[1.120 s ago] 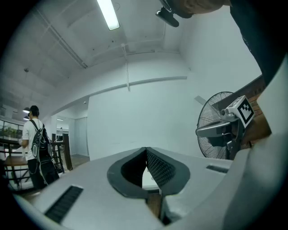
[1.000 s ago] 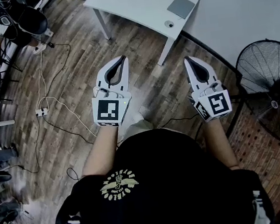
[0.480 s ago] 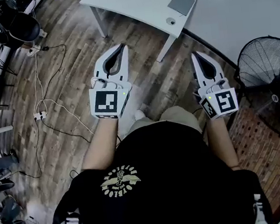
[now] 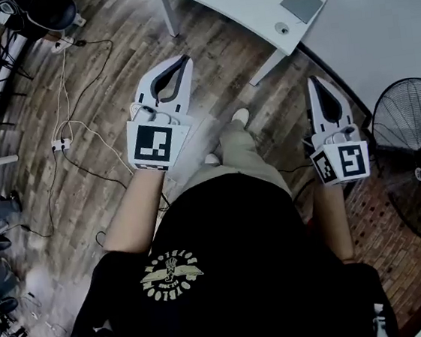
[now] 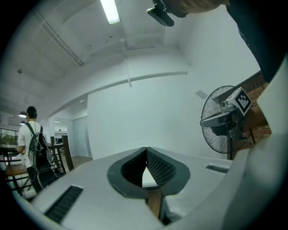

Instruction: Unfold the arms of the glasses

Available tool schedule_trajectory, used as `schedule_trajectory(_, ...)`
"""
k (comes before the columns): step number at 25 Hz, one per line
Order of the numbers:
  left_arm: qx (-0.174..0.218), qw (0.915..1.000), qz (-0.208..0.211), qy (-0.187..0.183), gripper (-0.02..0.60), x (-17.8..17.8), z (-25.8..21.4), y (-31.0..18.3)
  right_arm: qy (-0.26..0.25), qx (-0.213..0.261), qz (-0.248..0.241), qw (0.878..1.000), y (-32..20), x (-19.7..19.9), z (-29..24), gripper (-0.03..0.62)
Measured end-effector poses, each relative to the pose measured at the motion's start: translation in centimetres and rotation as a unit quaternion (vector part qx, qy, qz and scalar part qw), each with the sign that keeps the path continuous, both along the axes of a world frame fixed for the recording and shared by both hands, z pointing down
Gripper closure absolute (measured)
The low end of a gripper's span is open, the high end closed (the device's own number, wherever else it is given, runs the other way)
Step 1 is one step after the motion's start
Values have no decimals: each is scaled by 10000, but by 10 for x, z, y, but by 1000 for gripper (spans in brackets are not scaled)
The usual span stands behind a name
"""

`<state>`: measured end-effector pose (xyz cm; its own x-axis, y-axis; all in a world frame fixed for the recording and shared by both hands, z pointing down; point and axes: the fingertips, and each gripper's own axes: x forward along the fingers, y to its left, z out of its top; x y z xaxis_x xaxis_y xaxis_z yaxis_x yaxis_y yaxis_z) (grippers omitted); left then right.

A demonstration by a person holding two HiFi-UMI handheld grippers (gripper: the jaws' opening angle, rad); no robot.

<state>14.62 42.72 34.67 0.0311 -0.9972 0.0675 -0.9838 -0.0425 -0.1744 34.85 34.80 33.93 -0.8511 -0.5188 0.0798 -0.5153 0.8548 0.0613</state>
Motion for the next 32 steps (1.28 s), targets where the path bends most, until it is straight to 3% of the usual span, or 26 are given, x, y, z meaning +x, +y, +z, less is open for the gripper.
schedule_trajectory(5, 84, 9992, -348, 203, 574, -12, 3, -6, -84, -15, -103, 9999, -12, -13, 11, 594)
schedule_trajectory(13, 220, 9979, -526, 321, 574, -36, -5, -28, -204, 116, -275, 9993, -49, -41, 3, 594)
schedule_trajectory(20, 366, 9977, -546, 191, 574, -43, -9, -65, -222, 155, -436, 9987, -88, -67, 3, 594)
schedule_trajectory(32, 274, 9971, -550, 451, 574, -61, 16, -121, 45, -81, -471, 9988, -139, -88, 24, 594)
